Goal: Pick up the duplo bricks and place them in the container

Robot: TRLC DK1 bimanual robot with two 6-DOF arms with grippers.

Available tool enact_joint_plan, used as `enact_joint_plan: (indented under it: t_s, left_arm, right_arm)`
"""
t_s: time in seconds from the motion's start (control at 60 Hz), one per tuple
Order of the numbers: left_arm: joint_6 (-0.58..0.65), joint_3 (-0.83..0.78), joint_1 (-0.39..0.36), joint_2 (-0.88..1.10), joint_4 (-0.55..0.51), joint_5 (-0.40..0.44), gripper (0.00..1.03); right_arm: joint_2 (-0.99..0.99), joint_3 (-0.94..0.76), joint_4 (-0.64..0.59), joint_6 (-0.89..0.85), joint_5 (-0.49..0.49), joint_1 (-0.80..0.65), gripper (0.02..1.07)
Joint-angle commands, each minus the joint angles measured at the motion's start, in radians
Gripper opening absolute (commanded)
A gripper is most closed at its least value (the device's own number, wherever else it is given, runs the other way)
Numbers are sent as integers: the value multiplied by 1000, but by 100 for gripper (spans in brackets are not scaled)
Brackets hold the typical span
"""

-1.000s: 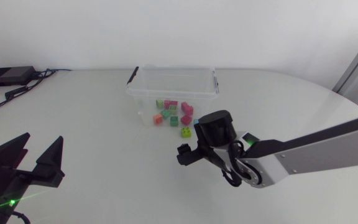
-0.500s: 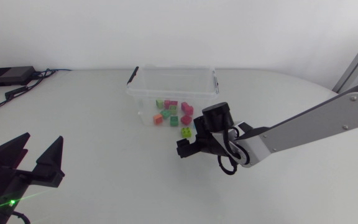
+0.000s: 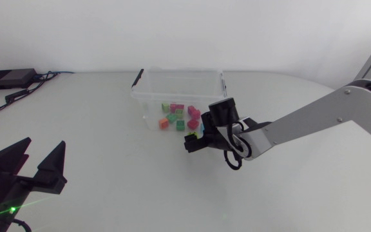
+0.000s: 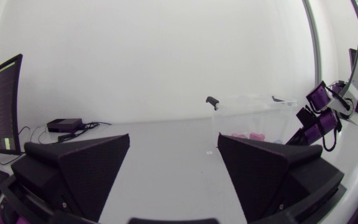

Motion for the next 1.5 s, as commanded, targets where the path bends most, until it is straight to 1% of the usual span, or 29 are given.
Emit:
enact_joint_plan:
  t_s: [0.0,0.083,0.233,0.517,0.667,0.75,0.783,0.817,0.883,0.967,1.083,1.117,1.167,1.35,1.483]
  left_arm:
    - [-19,-18,7,-11,-1,-3,99]
    - [-19,-18,7,-11,-1,-3,99]
    - [-19,-18,2,-11,-1,-3,99]
    - [-19,-18,7,-11,-1,-3,99]
    - [-19,-18,7,-11,-1,-3,99]
    - [-19,-18,5,-11,-1,-3,99]
    - [-19,-18,4,-11,-1,-3,99]
    - [-19,-18,4,-11,-1,-3,99]
    - [-19,-18,1,-11,-1,-3,99]
    - [-19,-18,-1,-11,-1,-3,99]
    - [-19,-18,-2,-11,-1,-3,99]
    - [-19,-18,-2,-11,-1,-3,99]
    - [-19,-18,-1,-11,-1,-3,99]
    - [-19,-18,-1,-11,-1,-3,99]
    - [-19,-18,-1,-11,-1,-3,99]
  right_arm:
    - [41,48,-29,-18,6,-24,102]
    - [99,94,-75,-22,-20,-45,102]
    - [147,115,-72,-34,-49,-50,101]
    - [147,94,-66,-67,-38,-33,101]
    - [150,89,-49,-71,-46,-33,89]
    - [148,89,-49,-71,-46,-31,87]
    - [148,89,-49,-71,-48,-30,84]
    - [145,86,-49,-71,-48,-30,79]
    - [139,80,-48,-74,-51,-21,60]
    - [142,67,-20,-76,-57,-13,44]
    - [143,69,-23,-77,-68,-18,42]
    - [143,67,-23,-77,-71,-16,38]
    - [136,58,-20,-77,-75,-15,35]
    - [70,3,-9,-82,-75,-5,33]
    - [-19,-52,-11,-82,-63,13,32]
